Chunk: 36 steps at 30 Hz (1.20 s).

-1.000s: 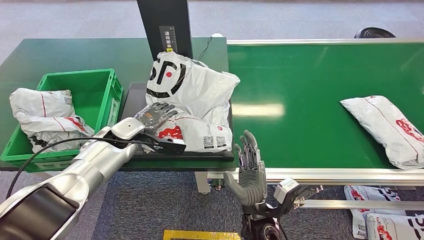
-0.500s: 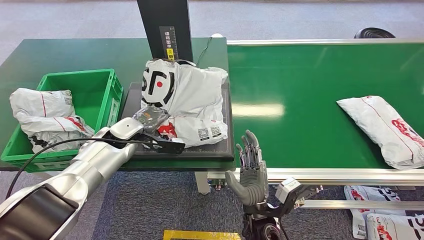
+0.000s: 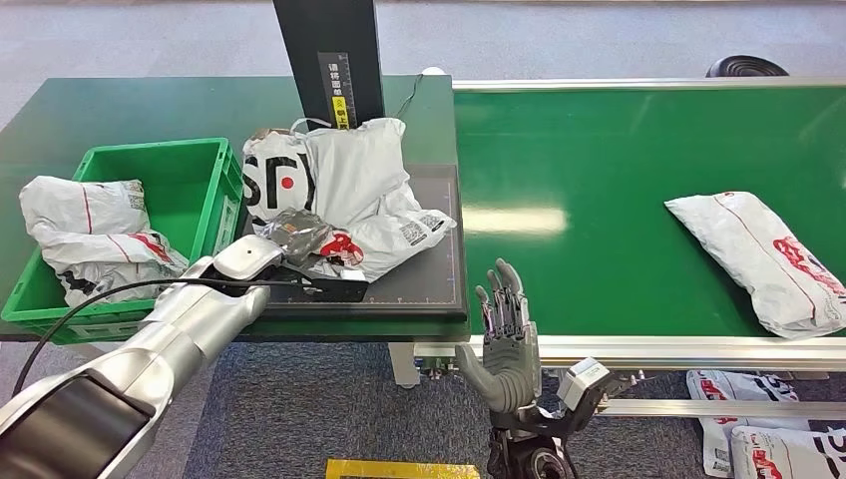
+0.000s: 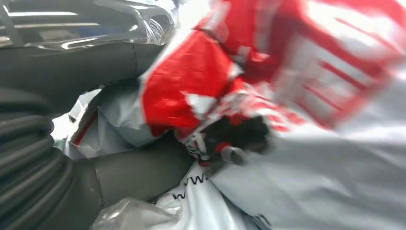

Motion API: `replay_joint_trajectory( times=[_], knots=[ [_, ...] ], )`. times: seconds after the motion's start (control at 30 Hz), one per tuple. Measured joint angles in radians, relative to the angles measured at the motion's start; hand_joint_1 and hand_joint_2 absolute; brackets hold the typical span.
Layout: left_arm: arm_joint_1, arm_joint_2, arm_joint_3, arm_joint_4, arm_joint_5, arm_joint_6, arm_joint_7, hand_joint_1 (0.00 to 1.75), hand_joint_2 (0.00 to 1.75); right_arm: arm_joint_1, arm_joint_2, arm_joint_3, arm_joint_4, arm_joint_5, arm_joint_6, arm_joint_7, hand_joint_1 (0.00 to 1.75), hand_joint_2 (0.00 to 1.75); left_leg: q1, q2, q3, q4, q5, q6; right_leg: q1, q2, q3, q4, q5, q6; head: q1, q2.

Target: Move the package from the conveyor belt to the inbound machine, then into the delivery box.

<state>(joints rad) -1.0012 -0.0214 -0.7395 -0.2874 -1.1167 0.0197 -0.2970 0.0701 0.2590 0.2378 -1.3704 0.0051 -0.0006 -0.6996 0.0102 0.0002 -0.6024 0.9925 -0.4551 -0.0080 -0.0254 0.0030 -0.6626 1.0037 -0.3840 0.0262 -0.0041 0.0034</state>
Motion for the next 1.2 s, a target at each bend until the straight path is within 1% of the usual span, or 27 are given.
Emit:
replay_joint_trajectory(
  times=[0.1, 0.2, 0.33, 0.47, 0.63, 0.83, 0.97, 1.2],
  knots=[
    [0.026, -0.006, 0.088, -0.011, 0.131, 0.090, -0.021, 1.75, 1.75, 0.007, 0.000, -0.003, -0.002, 0.008, -0.005, 0.000, 0.00, 1.75, 0.000, 0.000, 0.000, 0.000, 0.000, 0.000, 0.000, 0.000, 0.000, 0.000, 0.000, 0.000, 0.000, 0.000],
    [0.050, -0.019, 0.185, -0.027, 0.239, 0.133, -0.055, 1.75, 1.75, 0.009, 0.001, -0.005, -0.002, 0.012, -0.007, 0.000, 0.00, 1.75, 0.000, 0.000, -0.001, 0.000, 0.000, 0.000, 0.000, 0.000, 0.000, 0.000, 0.000, 0.000, 0.000, 0.000],
    [0.062, -0.043, 0.303, -0.045, 0.321, 0.133, -0.074, 1.75, 1.75, 0.003, 0.005, -0.005, 0.000, 0.021, -0.009, 0.000, 0.00, 1.75, 0.000, 0.000, -0.001, 0.000, 0.000, 0.000, 0.000, 0.000, -0.001, 0.000, 0.000, 0.000, 0.000, 0.000],
    [0.058, -0.056, 0.379, -0.068, 0.340, 0.130, -0.084, 1.75, 1.75, -0.006, 0.009, -0.005, 0.007, 0.023, -0.011, 0.000, 0.00, 1.75, 0.000, 0.000, -0.001, 0.000, 0.000, 0.000, 0.000, 0.000, -0.001, 0.000, 0.000, 0.000, 0.000, 0.000],
    [0.032, -0.061, 0.432, -0.096, 0.364, 0.120, -0.111, 1.75, 1.75, -0.012, 0.010, -0.005, 0.013, 0.014, -0.025, 0.000, 0.00, 1.75, 0.000, 0.000, -0.001, 0.000, 0.000, 0.000, 0.000, 0.000, -0.001, 0.000, 0.000, 0.000, 0.000, 0.000],
    [-0.023, -0.068, 0.473, -0.132, 0.403, 0.085, -0.147, 1.75, 1.75, -0.010, 0.010, -0.005, 0.013, 0.005, -0.039, 0.000, 0.00, 1.75, 0.000, 0.000, -0.001, 0.000, 0.000, 0.000, 0.000, 0.000, -0.001, 0.000, 0.000, 0.000, 0.000, 0.000],
    [-0.043, -0.074, 0.488, -0.177, 0.438, 0.042, -0.173, 1.75, 1.75, -0.010, 0.011, -0.005, 0.017, 0.004, -0.039, 0.000, 0.00, 1.75, 0.000, 0.000, -0.001, 0.000, 0.000, 0.000, 0.000, 0.000, -0.001, 0.000, 0.000, 0.000, 0.000, 0.000],
    [-0.061, -0.068, 0.491, -0.275, 0.517, 0.000, -0.171, 1.75, 1.75, -0.011, 0.011, 0.000, 0.026, 0.007, -0.036, 0.000, 0.00, 1.75, 0.000, 0.000, -0.001, 0.000, 0.000, 0.000, 0.000, 0.000, -0.001, 0.000, 0.000, 0.000, 0.000, 0.000]
  ],
)
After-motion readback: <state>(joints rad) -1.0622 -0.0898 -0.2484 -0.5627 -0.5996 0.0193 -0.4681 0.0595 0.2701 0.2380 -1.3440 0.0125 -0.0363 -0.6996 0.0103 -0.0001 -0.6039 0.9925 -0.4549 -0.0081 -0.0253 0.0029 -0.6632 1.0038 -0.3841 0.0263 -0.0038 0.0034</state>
